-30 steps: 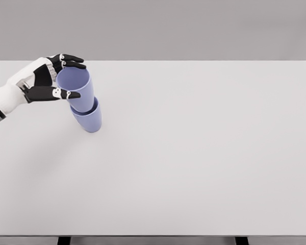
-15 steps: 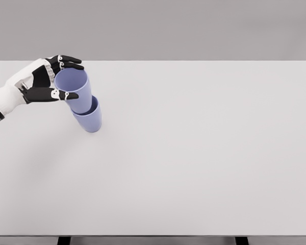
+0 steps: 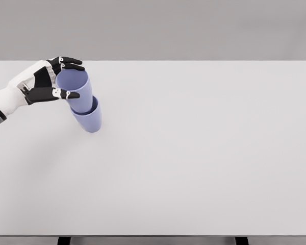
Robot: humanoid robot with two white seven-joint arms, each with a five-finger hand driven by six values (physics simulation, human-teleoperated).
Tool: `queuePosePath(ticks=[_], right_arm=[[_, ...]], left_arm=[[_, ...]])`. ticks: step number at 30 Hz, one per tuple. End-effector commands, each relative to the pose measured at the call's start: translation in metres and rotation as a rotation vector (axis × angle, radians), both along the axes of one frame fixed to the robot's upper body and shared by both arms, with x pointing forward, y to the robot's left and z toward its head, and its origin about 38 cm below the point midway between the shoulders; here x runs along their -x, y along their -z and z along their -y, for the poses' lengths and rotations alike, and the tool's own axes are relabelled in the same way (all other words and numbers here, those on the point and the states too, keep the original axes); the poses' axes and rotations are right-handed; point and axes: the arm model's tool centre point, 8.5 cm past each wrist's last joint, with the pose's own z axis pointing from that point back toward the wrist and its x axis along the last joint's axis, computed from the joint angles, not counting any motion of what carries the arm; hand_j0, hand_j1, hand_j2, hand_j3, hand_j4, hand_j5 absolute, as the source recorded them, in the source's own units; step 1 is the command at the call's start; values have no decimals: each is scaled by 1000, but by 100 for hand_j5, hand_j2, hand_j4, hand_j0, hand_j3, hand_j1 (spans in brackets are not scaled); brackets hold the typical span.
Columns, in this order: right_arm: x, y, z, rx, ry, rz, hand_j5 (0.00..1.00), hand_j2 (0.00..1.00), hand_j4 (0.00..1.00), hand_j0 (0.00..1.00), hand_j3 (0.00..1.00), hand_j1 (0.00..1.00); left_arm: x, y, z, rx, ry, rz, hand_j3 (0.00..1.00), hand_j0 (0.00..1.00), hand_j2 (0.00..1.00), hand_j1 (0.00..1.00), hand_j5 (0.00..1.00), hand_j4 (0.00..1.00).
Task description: Place the right cup on the left cup with left arm
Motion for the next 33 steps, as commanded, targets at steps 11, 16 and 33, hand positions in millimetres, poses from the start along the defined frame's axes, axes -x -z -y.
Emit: queuePosePath(ticks=[11,16,33], right_arm=[[0,0,0,2,0,0,100,100,100,100,100,100],[0,0,0,0,0,0,100,100,100,100,100,100],[0,0,0,0,0,0,100,100,100,100,100,100]], left_arm=[[0,1,2,7,6,1,81,81,81,81,81,81],[0,1,2,6,5,2,82,82,82,82,82,82],[1,0,3,7,10,8,90,90,90,90,90,90]])
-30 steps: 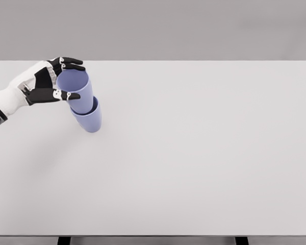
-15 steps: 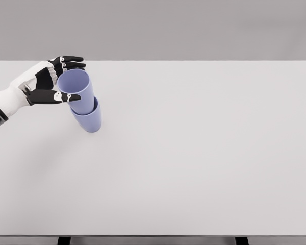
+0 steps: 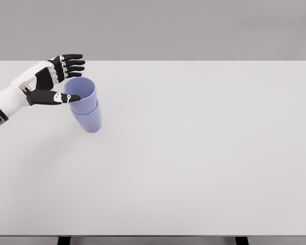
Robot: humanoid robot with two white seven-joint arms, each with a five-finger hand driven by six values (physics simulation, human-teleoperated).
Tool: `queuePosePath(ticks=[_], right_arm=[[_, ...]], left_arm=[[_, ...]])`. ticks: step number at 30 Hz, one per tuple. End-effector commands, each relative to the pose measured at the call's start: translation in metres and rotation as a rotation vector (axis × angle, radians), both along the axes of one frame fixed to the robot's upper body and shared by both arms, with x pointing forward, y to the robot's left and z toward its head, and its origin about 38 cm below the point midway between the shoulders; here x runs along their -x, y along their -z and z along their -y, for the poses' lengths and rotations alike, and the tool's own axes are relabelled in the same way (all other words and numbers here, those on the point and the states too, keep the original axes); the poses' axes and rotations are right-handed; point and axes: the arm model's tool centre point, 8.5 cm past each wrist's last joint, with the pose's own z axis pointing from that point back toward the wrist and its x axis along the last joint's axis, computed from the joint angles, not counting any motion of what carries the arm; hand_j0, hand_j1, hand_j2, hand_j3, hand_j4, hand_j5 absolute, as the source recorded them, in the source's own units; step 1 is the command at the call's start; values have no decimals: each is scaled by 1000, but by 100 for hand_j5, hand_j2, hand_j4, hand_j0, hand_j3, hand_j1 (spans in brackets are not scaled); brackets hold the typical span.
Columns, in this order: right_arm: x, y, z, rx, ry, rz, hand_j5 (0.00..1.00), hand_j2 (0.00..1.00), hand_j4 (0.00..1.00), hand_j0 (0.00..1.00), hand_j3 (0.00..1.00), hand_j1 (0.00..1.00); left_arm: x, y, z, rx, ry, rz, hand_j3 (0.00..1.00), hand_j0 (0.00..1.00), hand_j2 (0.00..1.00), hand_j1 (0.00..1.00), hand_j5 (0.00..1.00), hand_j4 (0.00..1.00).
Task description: Place the right cup on the left cup with left arm
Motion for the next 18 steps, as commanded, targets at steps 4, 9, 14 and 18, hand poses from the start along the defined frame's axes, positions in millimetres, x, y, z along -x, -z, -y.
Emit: queuePosePath(ticks=[4,9,14,18], right_arm=[[0,0,0,0,0,0,100,100,100,100,100,100],[-1,0,0,0,0,1,100,100,100,100,100,100],[0,0,0,0,0,0,100,100,100,100,100,100],[0,0,0,0,0,1,100,100,100,100,100,100]], left_arm=[[0,-1,0,4,3,1,93,93,93,93,93,93],[1,-5,1,3,6,11,100,100,100,100,100,100],[1,-13,0,4,12,27,100,100,100,100,100,100],[8,-27,-13,1,-6,50,100,100,100,100,100,100]])
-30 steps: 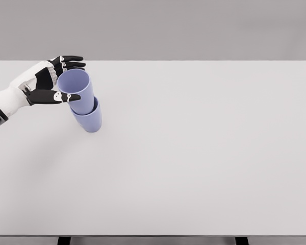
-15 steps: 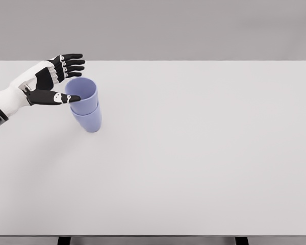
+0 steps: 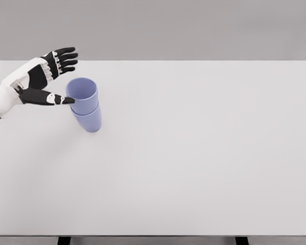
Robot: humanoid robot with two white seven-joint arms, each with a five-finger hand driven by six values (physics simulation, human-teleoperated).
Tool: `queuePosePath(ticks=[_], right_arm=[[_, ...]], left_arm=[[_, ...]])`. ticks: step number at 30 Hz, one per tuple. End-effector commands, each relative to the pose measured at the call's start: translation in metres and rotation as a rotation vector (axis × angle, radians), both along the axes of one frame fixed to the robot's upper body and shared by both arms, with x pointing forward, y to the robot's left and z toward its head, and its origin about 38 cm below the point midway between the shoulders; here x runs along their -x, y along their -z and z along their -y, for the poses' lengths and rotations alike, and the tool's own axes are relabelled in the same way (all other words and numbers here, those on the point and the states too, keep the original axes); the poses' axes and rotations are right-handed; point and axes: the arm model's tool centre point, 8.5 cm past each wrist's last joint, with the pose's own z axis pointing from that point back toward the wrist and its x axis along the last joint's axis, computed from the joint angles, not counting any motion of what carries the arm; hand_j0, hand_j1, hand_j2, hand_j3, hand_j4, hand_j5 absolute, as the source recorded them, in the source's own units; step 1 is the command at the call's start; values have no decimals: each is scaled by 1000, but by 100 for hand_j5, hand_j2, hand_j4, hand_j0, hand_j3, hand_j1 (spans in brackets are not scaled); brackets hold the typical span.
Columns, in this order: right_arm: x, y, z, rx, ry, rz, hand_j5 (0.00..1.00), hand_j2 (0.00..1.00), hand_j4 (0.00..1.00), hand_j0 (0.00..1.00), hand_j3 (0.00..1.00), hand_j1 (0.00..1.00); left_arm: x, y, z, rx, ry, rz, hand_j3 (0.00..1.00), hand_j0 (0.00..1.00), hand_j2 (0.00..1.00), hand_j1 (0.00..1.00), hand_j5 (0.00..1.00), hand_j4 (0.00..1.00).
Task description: Place the right cup on the left cup with left arm
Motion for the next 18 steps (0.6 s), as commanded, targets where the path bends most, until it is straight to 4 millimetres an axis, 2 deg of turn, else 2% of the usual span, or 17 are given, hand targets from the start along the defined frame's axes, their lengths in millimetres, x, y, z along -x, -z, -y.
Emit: queuePosePath(ticks=[1,4,9,18], right_arm=[[0,0,0,0,0,0,100,100,100,100,100,100],[0,0,0,0,0,1,100,100,100,100,100,100],[0,0,0,0,0,0,100,100,100,100,100,100],[0,0,0,0,0,0,100,100,100,100,100,100]], left_arm=[[4,-22,-11,-9,-8,46,100,100,100,100,100,100],[16,-32,-27,8,-48,77,100,100,100,100,100,100],[24,-33,-43,-24,-79,70,100,100,100,100,100,100],[26,-34,-48,-31,-94,74,100,100,100,100,100,100]])
